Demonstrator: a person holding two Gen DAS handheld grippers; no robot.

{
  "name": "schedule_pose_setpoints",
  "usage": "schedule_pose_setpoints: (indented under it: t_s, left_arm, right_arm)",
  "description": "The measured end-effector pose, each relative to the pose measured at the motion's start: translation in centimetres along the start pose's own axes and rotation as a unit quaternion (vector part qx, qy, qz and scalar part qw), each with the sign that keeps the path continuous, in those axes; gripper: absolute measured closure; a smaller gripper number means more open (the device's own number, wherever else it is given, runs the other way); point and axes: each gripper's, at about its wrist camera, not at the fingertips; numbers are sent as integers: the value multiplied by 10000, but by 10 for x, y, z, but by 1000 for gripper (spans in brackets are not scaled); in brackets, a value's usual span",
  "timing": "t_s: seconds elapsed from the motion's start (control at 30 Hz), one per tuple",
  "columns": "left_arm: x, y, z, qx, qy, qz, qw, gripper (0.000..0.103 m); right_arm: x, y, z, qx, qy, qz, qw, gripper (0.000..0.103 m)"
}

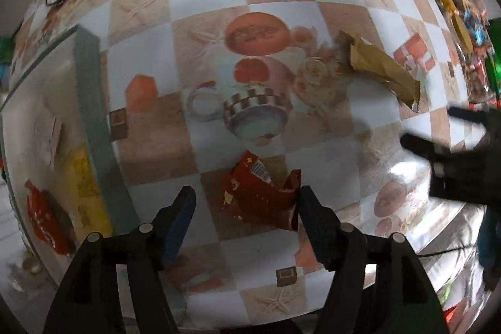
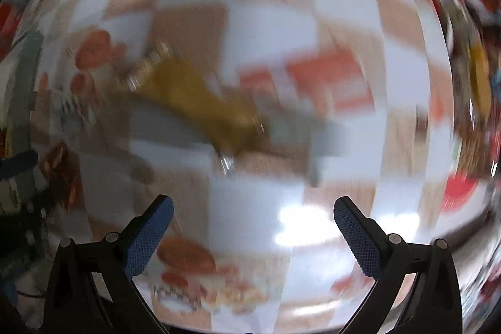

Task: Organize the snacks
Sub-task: 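Grasp a red packet with the left tool while the right tool grasps a gold bar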

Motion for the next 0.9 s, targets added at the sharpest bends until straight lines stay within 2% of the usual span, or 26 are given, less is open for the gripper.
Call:
schedule_pose_setpoints:
  t_s: [0.1,0.2,0.23,0.27,0.33,0.4,0.43,0.47,0.5,0.63,0.77,0.8,0.83,0.87,0.9]
  left_arm:
    - [7,15,-4,50,-32,-71,10000,31]
    - [9,17,-4,47,-58,3,10000,29]
    - [11,15,-3,44,-52,62,10000,29]
    - [11,14,-2,54,-34,121,9999,29]
    - [12,9,2,58,-24,153,9999,29]
    - [8,5,6,96,9,96,9999,28]
    - [9,6,7,137,29,56,9999,28]
    - [8,5,9,177,48,16,9998,28]
    - [8,5,10,199,46,5,9998,28]
    - [-2,-4,11,213,44,274,9994,29]
    - [-11,-6,-9,404,-127,325,9986,26]
    - [-12,-5,-12,456,-138,287,9984,25]
    - [-11,-2,-15,504,-132,212,9984,25]
    - [-11,1,-17,535,-119,147,9984,25]
    - [-11,6,-18,561,-103,71,9983,25]
  right_arm:
    - [-22,14,-1,20,-67,-398,9992,0]
    - [-32,22,3,-10,-15,-544,9985,2]
    - [-34,22,5,-23,7,-542,9985,7]
    - [-36,21,6,-87,67,-501,9987,19]
    - [-35,19,3,-109,88,-339,9993,28]
    - [-32,16,-3,-106,57,-260,9996,51]
    - [-32,13,-5,-105,63,-227,9997,58]
    - [-27,10,-7,-144,106,-122,9998,69]
    - [-22,6,-7,-211,156,-14,9997,70]
    - [13,-15,-1,-503,364,599,9963,70]
    - [54,-20,3,-748,556,796,9925,70]
    - [63,-22,2,-833,562,871,9911,66]
    - [71,-24,0,-890,537,976,9898,57]
    - [76,-26,-1,-877,497,1052,9893,30]
    - [80,-28,-6,-839,398,1152,9890,17]
Point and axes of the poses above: each gripper's, at about its wrist camera, not at the fingertips, and z roughly the way its jaws point, y to its left, x to its underside, and after that the axes turned 5 degrees about y, right-handed
